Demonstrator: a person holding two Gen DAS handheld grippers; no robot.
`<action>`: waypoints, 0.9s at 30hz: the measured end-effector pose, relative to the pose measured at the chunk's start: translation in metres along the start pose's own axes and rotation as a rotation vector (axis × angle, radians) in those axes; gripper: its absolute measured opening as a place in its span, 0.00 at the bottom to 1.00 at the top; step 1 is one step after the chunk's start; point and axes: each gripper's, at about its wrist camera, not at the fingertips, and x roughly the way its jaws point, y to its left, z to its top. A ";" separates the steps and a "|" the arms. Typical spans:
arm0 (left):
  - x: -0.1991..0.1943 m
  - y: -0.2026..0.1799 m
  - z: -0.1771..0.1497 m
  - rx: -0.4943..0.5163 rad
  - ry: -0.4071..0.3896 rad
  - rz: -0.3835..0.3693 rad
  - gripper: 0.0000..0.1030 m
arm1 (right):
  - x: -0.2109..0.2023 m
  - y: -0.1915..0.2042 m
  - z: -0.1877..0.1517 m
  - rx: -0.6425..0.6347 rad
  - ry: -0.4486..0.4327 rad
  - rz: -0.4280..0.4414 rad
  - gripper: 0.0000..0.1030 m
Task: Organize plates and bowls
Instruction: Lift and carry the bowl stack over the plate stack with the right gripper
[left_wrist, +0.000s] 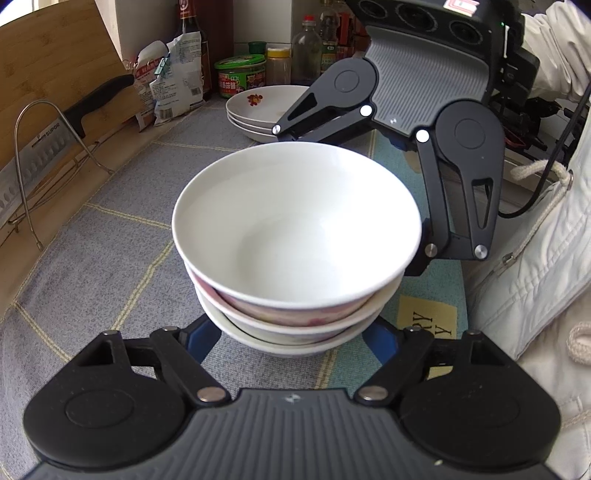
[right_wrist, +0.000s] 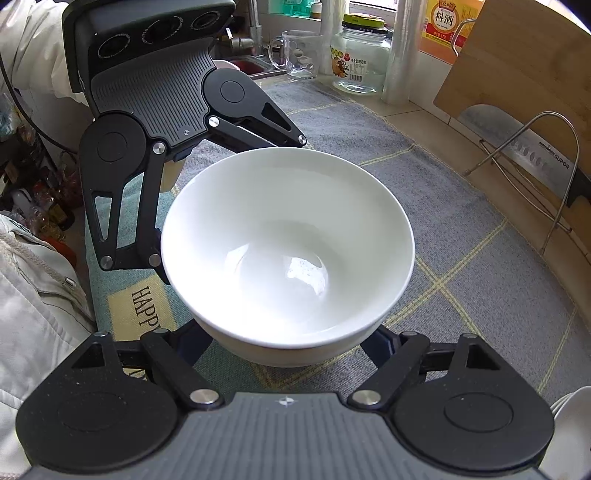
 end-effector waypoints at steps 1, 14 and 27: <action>0.001 -0.001 0.002 -0.001 -0.001 0.003 0.80 | -0.003 -0.001 0.000 -0.002 0.000 0.000 0.86; 0.029 -0.017 0.068 -0.019 -0.022 0.028 0.80 | -0.062 -0.034 -0.025 -0.065 -0.013 -0.030 0.86; 0.093 -0.019 0.151 0.046 -0.051 0.023 0.80 | -0.123 -0.099 -0.080 -0.062 -0.007 -0.094 0.86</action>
